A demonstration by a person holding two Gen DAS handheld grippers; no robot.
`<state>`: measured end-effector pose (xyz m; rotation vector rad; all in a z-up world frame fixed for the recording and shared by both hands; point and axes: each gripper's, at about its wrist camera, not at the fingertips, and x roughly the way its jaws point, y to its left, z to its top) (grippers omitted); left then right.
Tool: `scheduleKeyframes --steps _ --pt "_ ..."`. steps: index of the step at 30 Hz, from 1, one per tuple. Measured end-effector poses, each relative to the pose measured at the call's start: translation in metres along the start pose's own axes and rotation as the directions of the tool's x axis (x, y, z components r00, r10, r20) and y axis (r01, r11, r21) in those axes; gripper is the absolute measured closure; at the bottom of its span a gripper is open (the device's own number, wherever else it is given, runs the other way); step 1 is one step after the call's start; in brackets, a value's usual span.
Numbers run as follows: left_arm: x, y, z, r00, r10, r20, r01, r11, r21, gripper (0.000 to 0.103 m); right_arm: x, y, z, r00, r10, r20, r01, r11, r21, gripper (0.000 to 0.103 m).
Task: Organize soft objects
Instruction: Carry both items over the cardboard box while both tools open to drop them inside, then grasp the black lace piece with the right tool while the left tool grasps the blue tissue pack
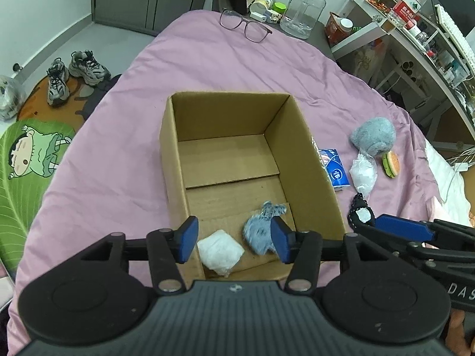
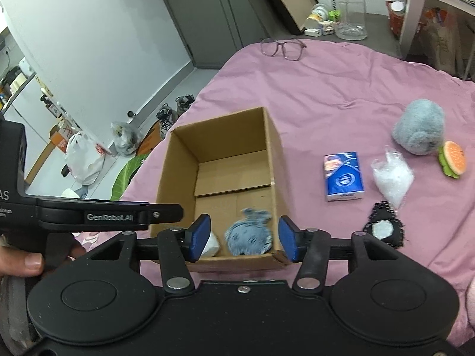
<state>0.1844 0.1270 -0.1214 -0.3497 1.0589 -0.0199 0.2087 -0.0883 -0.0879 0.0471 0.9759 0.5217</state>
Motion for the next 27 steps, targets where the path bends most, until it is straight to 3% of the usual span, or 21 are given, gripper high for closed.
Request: scheduleKeyframes --steps 14,27 --pt "-0.012 -0.056 0.005 1.0 -0.002 0.012 0.001 0.997 0.08 0.046 -0.037 -0.053 -0.005 0.997 -0.059 0.057 0.056 0.997 0.057 0.045" --pt "0.004 -0.119 0.021 0.999 -0.035 0.004 0.035 0.99 0.135 0.046 -0.053 -0.112 -0.005 0.994 -0.096 0.052 0.09 0.99 0.113 0.045"
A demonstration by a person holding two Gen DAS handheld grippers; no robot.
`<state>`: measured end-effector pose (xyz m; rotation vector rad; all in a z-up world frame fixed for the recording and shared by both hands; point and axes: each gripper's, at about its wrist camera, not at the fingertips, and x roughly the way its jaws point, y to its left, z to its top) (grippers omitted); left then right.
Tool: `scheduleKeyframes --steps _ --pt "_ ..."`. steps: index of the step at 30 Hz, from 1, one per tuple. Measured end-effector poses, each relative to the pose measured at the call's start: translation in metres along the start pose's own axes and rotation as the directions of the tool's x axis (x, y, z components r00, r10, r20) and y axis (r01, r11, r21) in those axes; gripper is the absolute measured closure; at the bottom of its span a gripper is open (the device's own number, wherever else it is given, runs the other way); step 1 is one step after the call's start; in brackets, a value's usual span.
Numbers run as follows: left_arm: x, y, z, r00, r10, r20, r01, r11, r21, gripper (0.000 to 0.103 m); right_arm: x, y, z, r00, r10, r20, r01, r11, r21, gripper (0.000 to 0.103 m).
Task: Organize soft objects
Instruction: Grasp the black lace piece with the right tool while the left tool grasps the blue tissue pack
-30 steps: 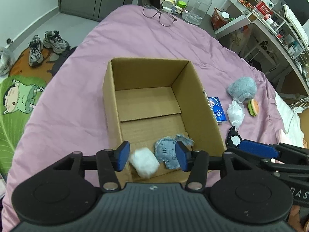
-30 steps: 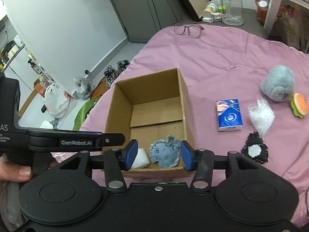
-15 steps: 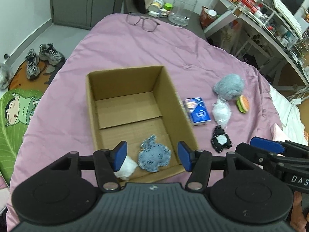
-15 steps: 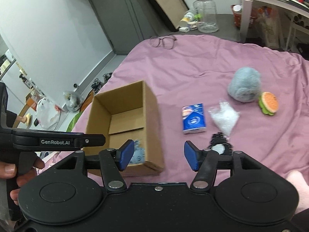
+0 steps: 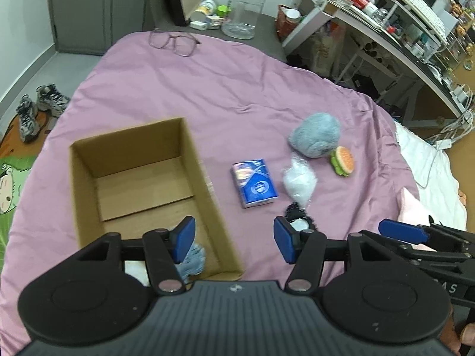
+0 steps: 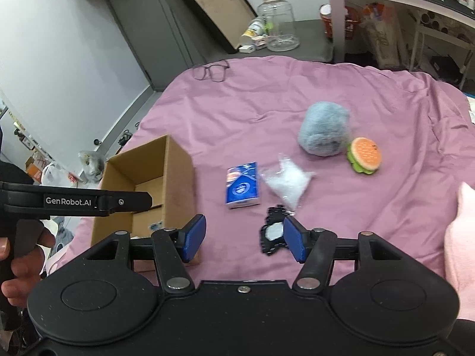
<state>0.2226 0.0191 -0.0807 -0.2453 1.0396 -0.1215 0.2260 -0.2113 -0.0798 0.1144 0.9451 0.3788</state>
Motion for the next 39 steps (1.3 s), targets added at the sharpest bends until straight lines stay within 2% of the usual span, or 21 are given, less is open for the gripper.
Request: scheduleKeyframes --steps 11,16,25,39 --pt "0.037 -0.033 0.015 0.999 0.004 -0.048 -0.001 0.998 0.058 0.046 0.022 -0.039 0.0 0.999 0.017 -0.045 -0.014 0.998 0.056 0.045" --pt "0.055 -0.035 0.027 0.998 0.017 -0.054 -0.016 1.0 0.022 0.046 0.039 -0.049 -0.002 0.996 0.034 -0.081 -0.028 0.996 0.08 0.046" --pt "0.106 -0.045 0.041 0.993 0.029 -0.113 -0.028 1.0 0.013 0.046 0.077 -0.065 -0.005 0.986 0.067 -0.153 -0.049 0.992 0.12 0.046" --pt "0.177 -0.043 0.049 0.973 0.087 -0.213 -0.092 0.996 -0.012 0.046 0.134 -0.077 -0.01 0.963 0.101 -0.251 -0.061 0.984 0.165 0.046"
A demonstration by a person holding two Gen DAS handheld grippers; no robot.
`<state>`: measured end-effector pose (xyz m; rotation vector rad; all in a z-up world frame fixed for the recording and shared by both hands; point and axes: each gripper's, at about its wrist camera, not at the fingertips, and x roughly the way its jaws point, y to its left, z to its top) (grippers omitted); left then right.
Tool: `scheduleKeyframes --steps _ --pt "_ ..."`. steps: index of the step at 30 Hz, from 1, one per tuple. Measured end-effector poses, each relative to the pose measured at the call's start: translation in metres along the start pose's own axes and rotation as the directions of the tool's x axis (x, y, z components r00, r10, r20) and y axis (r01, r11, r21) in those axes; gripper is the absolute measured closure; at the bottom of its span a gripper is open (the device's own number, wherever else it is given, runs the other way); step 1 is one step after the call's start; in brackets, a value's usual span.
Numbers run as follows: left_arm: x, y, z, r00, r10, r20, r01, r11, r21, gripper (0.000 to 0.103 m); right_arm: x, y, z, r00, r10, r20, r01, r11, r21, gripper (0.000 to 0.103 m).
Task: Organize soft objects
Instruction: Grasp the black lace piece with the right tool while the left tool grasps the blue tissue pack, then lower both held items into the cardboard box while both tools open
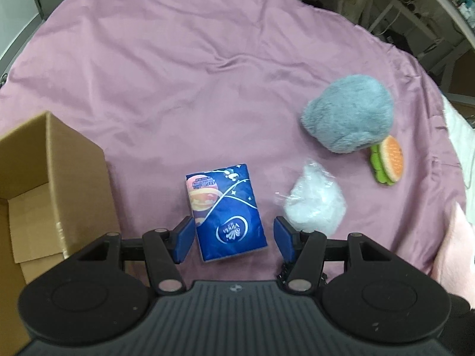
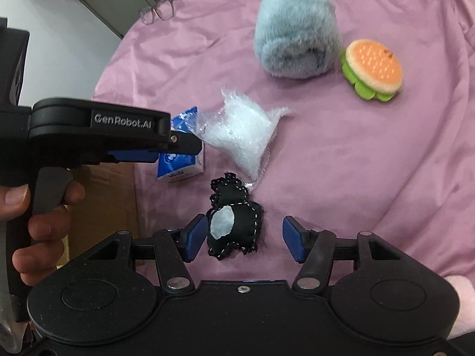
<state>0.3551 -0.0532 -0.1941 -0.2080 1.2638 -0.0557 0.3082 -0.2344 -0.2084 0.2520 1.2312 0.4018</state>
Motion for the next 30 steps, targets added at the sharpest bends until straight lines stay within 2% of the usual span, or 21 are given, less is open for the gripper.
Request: scheduleKeyframes --steps 4,7,10,12,18,27,30 --pt "0.012 -0.002 0.004 0.999 0.034 -0.011 -0.034 0.999 0.014 0.046 0.009 0.0 0.001 1.0 -0.002 -0.012 0.002 1.0 0.002 0.046" --pt "0.022 0.001 0.005 0.999 0.03 -0.04 -0.03 1.0 -0.001 0.046 0.01 0.003 0.002 1.0 -0.007 -0.014 0.007 1.0 -0.01 0.047" --pt "0.025 0.003 0.004 0.998 0.049 -0.04 -0.049 0.999 0.007 0.046 0.011 0.007 0.002 1.0 -0.023 -0.018 0.023 0.999 -0.034 0.058" --pt "0.025 0.005 0.003 0.998 0.042 -0.036 -0.042 0.999 -0.004 0.049 0.01 0.009 0.001 1.0 -0.006 -0.024 0.006 1.0 -0.025 0.07" --pt "0.014 0.004 -0.002 1.0 -0.003 -0.013 0.003 1.0 -0.003 0.053 -0.003 0.012 -0.005 1.0 0.004 -0.004 -0.004 1.0 -0.022 0.083" --pt "-0.036 0.0 -0.009 0.995 -0.071 0.065 0.068 0.997 0.046 0.053 -0.038 0.03 -0.01 0.998 -0.012 0.069 0.016 0.998 -0.058 0.084" --pt "-0.053 0.001 -0.013 0.993 -0.068 0.095 0.063 0.997 0.053 0.053 -0.052 0.038 -0.011 0.995 -0.013 0.1 0.021 0.997 -0.072 0.084"
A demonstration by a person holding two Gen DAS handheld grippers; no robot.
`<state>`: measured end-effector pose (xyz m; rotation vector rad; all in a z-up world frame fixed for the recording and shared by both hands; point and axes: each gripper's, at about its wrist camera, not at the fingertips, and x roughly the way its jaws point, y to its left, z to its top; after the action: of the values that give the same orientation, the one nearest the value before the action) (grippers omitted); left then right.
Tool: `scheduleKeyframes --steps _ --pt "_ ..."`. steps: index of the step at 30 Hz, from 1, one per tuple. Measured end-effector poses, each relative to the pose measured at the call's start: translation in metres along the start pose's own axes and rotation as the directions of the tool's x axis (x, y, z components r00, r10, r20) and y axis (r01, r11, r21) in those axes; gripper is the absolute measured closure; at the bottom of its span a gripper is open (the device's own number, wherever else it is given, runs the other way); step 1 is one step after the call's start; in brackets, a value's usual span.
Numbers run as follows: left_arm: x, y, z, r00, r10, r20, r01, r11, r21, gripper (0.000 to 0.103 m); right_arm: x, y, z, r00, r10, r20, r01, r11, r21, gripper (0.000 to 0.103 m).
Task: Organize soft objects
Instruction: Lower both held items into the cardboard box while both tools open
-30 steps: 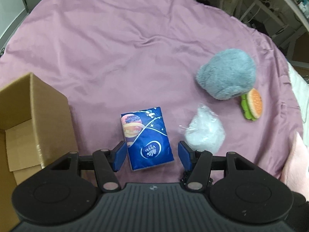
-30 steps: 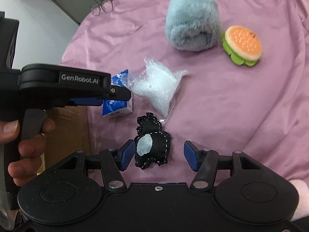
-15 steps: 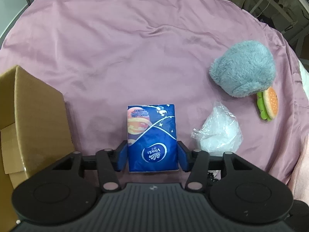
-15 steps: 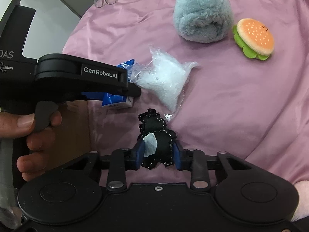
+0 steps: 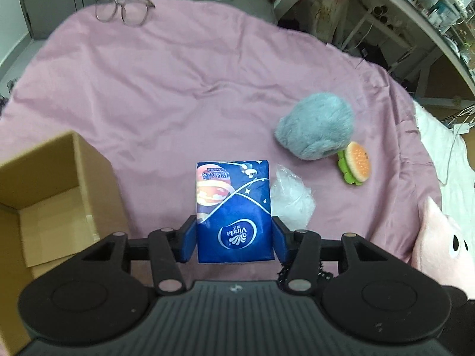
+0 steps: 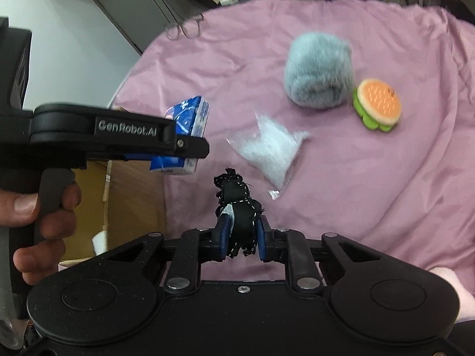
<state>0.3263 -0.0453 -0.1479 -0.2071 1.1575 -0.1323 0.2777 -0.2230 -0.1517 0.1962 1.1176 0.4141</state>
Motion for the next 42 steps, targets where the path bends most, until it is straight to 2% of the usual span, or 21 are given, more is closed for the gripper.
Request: scheduleKeyframes --steps 10,20,33,42 --pt "-0.055 0.014 -0.015 0.997 -0.013 0.079 0.014 1.0 -0.014 0.053 -0.038 0.029 0.001 0.995 -0.008 0.096 0.012 0.999 -0.038 0.084" --pt "-0.097 0.041 -0.037 0.991 -0.02 0.135 0.022 1.0 -0.014 0.053 -0.051 0.063 -0.01 0.99 0.005 0.138 0.005 0.997 -0.071 0.084" --pt "-0.123 0.102 -0.066 0.986 0.031 0.166 -0.018 0.997 -0.077 0.053 -0.046 0.118 -0.02 0.987 0.05 0.156 -0.029 0.991 -0.133 0.084" --pt "-0.121 0.14 -0.084 0.985 0.022 0.173 0.001 0.991 -0.131 0.053 -0.029 0.151 -0.026 0.989 0.045 0.137 -0.02 0.984 -0.178 0.084"
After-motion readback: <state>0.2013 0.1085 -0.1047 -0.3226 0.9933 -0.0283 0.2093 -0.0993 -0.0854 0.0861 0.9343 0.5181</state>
